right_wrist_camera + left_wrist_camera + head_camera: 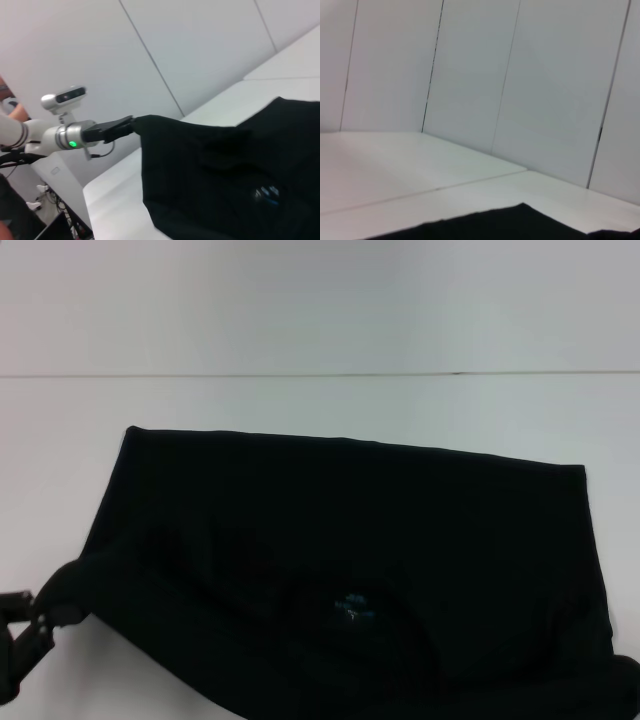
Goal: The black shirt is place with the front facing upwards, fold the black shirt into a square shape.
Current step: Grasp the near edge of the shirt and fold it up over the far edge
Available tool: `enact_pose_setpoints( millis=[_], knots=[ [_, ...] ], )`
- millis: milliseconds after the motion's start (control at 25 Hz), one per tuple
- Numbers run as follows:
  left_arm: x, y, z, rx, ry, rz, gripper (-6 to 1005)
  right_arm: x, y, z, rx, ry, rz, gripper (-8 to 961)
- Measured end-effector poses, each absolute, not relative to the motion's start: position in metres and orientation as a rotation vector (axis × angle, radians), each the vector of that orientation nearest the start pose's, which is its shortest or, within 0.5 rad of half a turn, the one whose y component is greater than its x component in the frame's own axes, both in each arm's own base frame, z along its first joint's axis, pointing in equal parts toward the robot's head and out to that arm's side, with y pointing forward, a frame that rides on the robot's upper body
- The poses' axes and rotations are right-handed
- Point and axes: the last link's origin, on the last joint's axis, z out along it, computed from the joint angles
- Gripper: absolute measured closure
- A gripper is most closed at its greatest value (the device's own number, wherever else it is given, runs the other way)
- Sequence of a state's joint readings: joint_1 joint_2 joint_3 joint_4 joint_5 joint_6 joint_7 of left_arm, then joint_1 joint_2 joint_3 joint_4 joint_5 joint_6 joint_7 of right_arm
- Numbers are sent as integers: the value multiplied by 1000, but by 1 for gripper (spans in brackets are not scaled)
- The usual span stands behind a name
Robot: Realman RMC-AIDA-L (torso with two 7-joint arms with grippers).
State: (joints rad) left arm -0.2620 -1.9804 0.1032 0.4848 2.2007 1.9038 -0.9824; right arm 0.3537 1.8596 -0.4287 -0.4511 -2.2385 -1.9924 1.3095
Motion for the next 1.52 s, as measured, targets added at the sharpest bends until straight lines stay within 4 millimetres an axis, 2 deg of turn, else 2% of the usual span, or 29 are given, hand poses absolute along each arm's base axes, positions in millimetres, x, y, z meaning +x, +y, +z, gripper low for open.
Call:
enact_pose_setpoints(
  millis=[200,360,840,1080,1200,1520],
  knots=[
    [-361,193,63,-2380,-599,-925,960,353,206,81,-2784,927,836,890],
    [-360,193,67,-2345,-554,-945,960,354,203,85,-2749,876,873,888],
    [-339,255,63,-2206,-509,-999,958,330,244,98,-2573,760,1078,883],
    [-323,293,50,-2149,-499,-986,958,337,266,102,-2411,786,1041,881],
    [-317,309,42,-2136,-501,-947,957,337,280,98,-2364,794,1008,880],
    [-310,341,30,-2096,-483,-823,956,323,323,74,-2317,796,922,876]
  ],
)
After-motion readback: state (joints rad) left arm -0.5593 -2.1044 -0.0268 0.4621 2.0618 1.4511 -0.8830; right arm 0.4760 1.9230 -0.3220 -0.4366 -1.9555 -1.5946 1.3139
